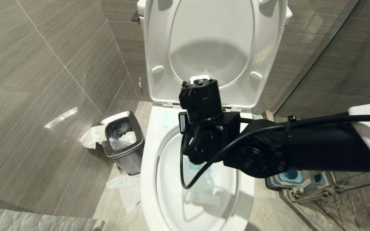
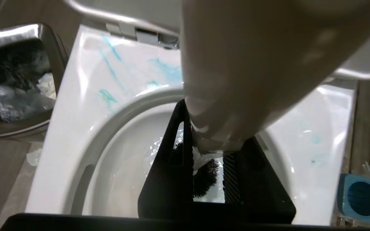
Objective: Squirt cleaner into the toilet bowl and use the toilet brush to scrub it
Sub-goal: Scrub the toilet bowl
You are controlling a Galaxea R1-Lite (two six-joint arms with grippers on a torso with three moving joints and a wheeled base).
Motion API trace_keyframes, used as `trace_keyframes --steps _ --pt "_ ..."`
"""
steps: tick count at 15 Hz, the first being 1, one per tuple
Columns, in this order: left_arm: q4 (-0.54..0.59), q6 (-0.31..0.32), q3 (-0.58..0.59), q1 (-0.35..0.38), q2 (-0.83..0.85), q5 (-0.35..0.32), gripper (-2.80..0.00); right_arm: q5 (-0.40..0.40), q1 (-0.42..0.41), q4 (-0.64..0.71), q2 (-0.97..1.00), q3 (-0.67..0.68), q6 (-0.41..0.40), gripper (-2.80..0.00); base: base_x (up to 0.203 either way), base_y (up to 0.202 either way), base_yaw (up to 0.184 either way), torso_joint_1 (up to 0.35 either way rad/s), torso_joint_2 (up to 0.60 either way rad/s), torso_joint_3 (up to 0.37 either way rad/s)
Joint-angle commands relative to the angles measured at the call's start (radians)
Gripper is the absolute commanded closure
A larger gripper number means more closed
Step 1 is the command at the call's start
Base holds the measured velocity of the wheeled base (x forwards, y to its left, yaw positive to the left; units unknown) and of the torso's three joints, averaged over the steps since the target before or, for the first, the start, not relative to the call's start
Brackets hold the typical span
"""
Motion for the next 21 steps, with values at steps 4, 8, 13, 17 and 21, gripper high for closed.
trace_keyframes --steps 4,8,13,17,21 --pt "0.0 0.0 0.0 0.0 0.002 0.0 0.0 -0.012 0.004 -0.006 -0.064 0.06 0.0 0.0 0.0 0.0 0.0 0.0 0.0 0.0" --pt "0.0 0.0 0.0 0.0 0.002 0.0 0.0 -0.01 -0.025 -0.035 0.073 0.021 0.004 0.0 0.0 0.0 0.0 0.0 0.0 0.0" --pt "0.0 0.0 0.0 0.0 0.002 0.0 0.0 0.005 -0.047 -0.065 0.2 -0.031 0.006 0.0 0.0 0.0 0.0 0.0 0.0 0.0" --pt "0.0 0.0 0.0 0.0 0.002 0.0 0.0 0.007 -0.046 -0.063 0.159 -0.031 0.004 0.0 0.0 0.0 0.0 0.0 0.0 0.0" --pt "0.0 0.0 0.0 0.0 0.002 0.0 0.0 0.007 -0.046 -0.033 0.032 -0.03 -0.004 0.0 0.0 0.0 0.0 0.0 0.0 0.0"
